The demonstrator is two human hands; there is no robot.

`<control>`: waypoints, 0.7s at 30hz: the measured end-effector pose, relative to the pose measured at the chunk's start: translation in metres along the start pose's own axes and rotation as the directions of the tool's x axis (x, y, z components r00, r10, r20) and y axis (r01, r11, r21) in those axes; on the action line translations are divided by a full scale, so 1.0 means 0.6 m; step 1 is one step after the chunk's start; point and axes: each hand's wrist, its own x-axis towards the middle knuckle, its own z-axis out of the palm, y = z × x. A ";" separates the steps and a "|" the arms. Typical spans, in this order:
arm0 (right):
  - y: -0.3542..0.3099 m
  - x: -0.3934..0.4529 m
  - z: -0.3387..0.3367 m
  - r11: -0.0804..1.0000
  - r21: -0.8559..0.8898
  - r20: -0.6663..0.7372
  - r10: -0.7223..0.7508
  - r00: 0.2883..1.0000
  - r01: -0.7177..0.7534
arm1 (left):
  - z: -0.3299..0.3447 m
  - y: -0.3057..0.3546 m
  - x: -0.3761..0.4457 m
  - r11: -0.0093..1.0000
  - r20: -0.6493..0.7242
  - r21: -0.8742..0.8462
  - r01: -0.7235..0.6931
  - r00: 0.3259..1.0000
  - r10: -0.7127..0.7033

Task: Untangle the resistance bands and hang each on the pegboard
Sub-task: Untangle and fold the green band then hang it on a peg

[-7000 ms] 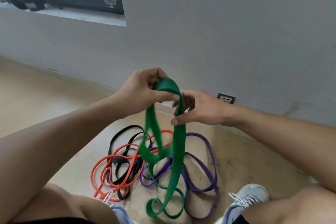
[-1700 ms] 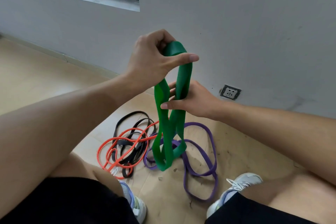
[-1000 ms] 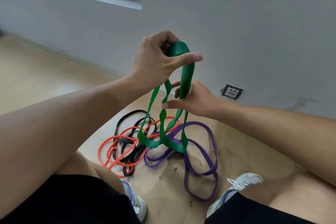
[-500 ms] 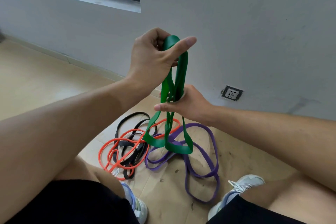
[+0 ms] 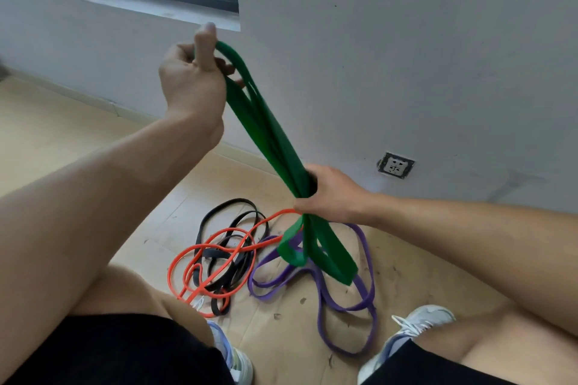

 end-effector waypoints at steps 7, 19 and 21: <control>0.011 0.004 -0.055 0.982 0.188 -0.178 0.027 0.984 0.007 | -0.090 -0.049 0.077 0.932 -0.200 0.244 0.267 0.954 -0.221; -0.012 -0.016 -0.076 0.994 0.030 -0.060 -0.101 0.993 0.102 | 0.000 -0.092 -0.065 0.472 0.664 0.747 -0.467 0.500 -0.556; -0.018 -0.020 -0.083 0.992 0.047 -0.063 -0.111 0.992 0.114 | 0.008 -0.099 -0.066 0.449 0.658 0.751 -0.485 0.484 -0.577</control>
